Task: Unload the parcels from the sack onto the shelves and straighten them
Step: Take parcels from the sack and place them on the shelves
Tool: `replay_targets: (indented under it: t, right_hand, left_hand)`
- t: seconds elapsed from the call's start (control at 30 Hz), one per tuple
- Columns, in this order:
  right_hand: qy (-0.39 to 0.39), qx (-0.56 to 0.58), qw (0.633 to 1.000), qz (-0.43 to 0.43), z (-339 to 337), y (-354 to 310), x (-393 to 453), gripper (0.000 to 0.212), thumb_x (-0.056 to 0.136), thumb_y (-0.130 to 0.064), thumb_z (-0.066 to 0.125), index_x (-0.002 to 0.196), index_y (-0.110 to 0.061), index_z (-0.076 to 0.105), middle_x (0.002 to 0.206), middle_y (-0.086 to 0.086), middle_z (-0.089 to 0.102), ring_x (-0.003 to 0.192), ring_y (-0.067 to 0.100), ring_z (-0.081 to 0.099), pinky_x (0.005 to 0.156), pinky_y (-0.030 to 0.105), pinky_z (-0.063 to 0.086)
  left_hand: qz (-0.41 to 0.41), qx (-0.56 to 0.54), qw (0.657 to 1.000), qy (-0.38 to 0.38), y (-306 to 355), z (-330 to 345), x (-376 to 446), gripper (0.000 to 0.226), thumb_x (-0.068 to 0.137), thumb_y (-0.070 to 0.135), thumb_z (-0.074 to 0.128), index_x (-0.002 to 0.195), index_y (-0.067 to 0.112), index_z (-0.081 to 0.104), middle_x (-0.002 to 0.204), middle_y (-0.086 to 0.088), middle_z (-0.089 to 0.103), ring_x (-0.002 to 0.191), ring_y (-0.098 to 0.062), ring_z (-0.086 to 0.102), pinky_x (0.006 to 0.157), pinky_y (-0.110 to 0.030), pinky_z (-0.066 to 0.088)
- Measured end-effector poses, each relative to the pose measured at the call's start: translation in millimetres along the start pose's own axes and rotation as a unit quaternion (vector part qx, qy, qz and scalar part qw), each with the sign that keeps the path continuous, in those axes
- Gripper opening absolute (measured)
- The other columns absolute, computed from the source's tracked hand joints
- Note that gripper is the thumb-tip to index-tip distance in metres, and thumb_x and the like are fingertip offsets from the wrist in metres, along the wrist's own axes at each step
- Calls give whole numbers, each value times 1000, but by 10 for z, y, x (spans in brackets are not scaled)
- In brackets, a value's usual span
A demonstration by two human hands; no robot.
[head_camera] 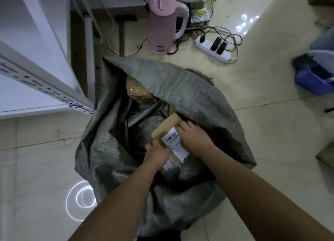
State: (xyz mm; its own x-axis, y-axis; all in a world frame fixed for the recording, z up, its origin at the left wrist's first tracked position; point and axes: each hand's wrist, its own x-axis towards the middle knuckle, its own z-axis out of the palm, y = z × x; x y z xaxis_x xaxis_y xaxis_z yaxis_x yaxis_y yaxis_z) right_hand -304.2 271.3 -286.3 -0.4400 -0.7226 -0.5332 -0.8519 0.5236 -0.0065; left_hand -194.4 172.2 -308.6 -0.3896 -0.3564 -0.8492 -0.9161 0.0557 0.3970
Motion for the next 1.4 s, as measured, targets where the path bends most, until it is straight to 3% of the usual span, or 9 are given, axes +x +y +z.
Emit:
replay_targets:
  t: [0.1,0.23,0.33,0.53,0.77,0.87,1.0,1.27,1.4]
  right_hand:
    - [44,112,982,149,239,-146,176,74,92,-29,46,153,-9,7,153,10,24,133,26,35,105,36,33]
    - [35,200,934,294,502,-171,155,56,91,-39,44,139,-10,35,134,13,51,117,28,54,92,36,45]
    - [26,270,919,287,467,-223,77,51,91,-39,45,131,-8,40,125,16,56,107,31,58,86,37,50]
    - [50,364,907,208,-115,-667,-322,52,92,-42,47,135,-14,38,127,9,56,113,27,54,91,37,42]
    - [44,723,645,244,-1233,-1182,-1034,49,97,-58,33,137,-30,42,137,-7,45,104,-4,45,100,20,26]
    - [-13,758,584,291,-1691,-1240,-1404,69,93,-63,38,147,-21,36,151,2,30,132,18,39,114,35,26]
    - [-62,838,432,326,-2103,-1303,-1937,87,80,-65,57,149,-17,33,146,11,44,128,30,46,111,47,36]
    - [-47,829,482,278,-3008,-1483,-2745,48,84,-46,63,124,-32,41,122,16,53,106,39,58,91,59,50]
    - [-10,801,571,179,-3338,-1624,-2919,37,88,-41,57,122,-34,46,112,10,57,99,32,60,70,40,53]
  left_hand:
    - [-27,-88,996,16,-48,48,200,79,89,34,59,150,15,13,146,-17,29,128,-34,41,101,-36,37]
    - [-86,-295,951,-44,-61,178,299,46,90,29,55,131,11,44,119,-6,59,98,-18,55,79,-32,44]
    - [-106,-435,892,-61,-67,176,194,34,91,43,44,104,17,62,102,-5,67,88,-15,60,73,-32,44]
    - [-121,-565,815,43,-245,-383,-455,62,83,77,32,112,27,56,97,-3,62,86,-18,57,83,-34,45]
    - [-137,-546,821,97,-168,-1272,-1811,60,80,78,39,97,24,56,95,-4,61,86,-26,57,83,-39,49]
    - [-96,-534,837,67,-53,-1509,-2485,52,89,68,37,95,23,60,79,2,69,67,-13,65,57,-25,51]
    - [-58,-478,875,51,64,-1680,-3208,41,92,60,39,102,25,59,97,1,64,77,-7,58,63,-26,46]
    - [-29,-479,877,35,281,-2180,-4459,48,89,63,45,91,19,64,89,-1,67,91,-19,63,73,-33,43]
    - [-59,-495,867,-6,116,-2511,-4832,51,78,66,57,88,17,66,81,-6,66,73,-24,59,67,-30,45]
